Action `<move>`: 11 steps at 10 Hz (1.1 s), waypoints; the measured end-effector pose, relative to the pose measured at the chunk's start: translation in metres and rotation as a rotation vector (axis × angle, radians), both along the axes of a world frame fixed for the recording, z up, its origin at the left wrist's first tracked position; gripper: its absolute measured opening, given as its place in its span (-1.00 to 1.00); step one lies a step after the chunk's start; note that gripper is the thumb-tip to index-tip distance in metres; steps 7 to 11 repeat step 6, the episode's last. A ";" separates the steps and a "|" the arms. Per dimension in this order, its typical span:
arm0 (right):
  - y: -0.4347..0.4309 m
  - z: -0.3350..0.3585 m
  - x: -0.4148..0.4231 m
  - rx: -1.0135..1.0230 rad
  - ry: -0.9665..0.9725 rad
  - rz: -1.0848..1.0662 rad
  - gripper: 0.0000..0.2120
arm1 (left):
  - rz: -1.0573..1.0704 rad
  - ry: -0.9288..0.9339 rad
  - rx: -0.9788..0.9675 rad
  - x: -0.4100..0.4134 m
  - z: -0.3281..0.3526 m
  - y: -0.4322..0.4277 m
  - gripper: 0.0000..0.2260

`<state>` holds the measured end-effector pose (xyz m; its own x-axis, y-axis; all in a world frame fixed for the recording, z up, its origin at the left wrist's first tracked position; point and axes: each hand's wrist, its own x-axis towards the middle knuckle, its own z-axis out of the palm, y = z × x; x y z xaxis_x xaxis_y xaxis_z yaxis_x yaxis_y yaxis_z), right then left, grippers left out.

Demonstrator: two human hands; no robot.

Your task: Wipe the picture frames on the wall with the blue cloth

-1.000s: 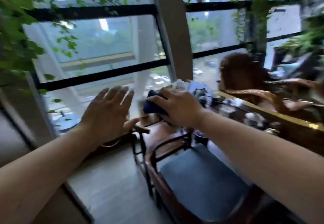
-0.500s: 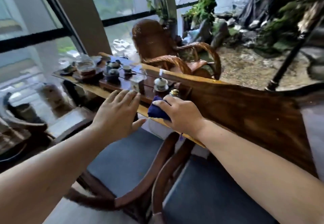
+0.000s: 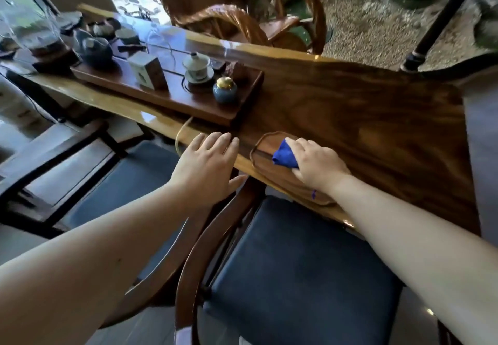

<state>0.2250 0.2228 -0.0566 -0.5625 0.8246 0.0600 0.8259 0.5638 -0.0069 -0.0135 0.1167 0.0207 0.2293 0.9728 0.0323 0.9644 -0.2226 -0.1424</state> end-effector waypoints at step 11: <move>0.027 -0.063 -0.013 -0.228 -0.113 -0.082 -0.12 | 0.113 0.063 -0.081 -0.041 -0.041 -0.001 -0.23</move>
